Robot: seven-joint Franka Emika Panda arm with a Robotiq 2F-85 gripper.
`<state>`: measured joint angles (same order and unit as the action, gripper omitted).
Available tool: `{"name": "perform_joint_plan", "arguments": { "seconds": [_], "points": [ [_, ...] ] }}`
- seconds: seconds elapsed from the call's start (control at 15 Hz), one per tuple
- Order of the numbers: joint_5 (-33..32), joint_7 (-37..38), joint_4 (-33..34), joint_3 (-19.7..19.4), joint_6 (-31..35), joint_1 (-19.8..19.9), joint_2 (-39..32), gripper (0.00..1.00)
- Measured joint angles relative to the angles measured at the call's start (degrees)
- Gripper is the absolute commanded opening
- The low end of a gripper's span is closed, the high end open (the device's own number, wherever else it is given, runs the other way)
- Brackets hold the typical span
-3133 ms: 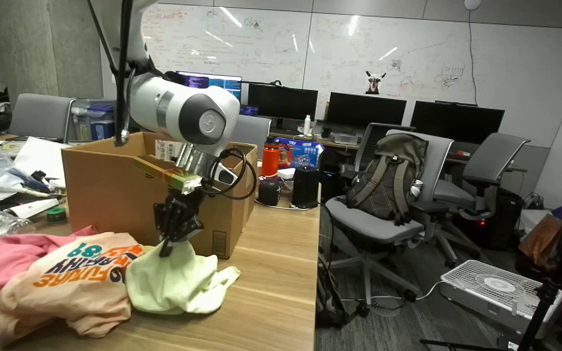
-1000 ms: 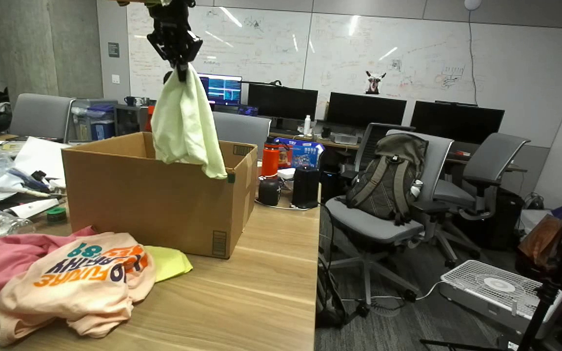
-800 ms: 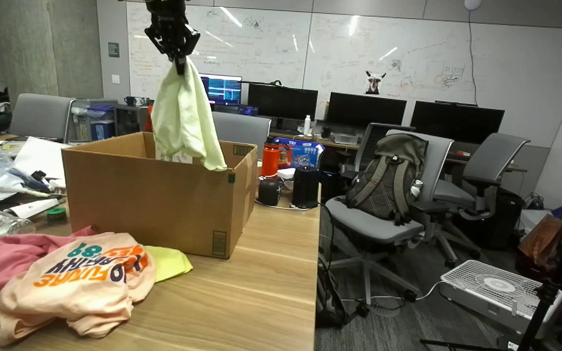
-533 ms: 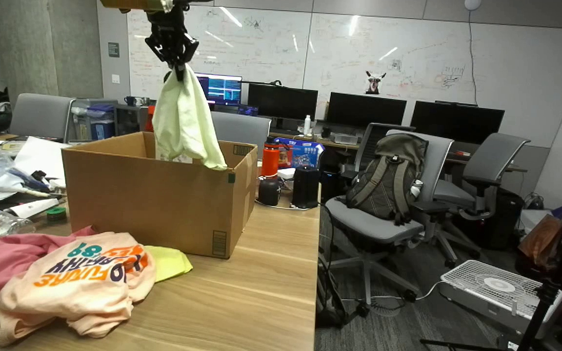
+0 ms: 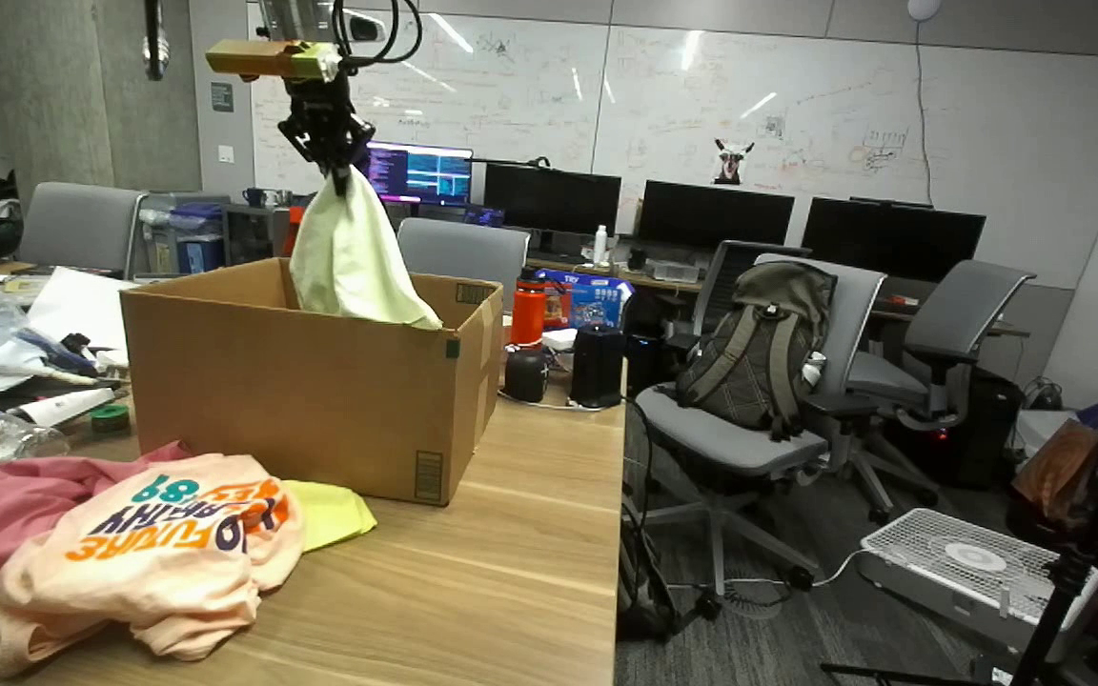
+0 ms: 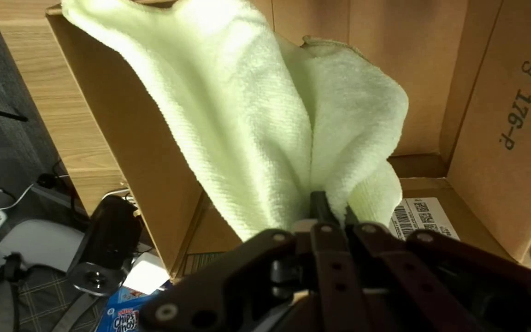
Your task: Put the three objects into the cardboard box
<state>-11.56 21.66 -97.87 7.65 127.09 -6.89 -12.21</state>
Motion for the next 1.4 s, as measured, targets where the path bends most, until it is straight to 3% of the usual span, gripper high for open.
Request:
{"name": "perform_joint_plan", "arguments": {
  "seconds": [1.0,1.07,1.13,1.4],
  "points": [
    [0.06,-4.31,8.31,-0.68,-4.55,-4.41,-6.09,0.01],
    [0.06,-4.42,8.58,-0.68,-4.65,-4.50,-6.28,0.28],
    [0.06,-4.49,8.90,-0.74,-4.85,-4.50,-6.41,0.29],
    [0.12,-4.58,9.91,-1.63,-6.54,-4.34,-6.45,0.58]
  ]
}}
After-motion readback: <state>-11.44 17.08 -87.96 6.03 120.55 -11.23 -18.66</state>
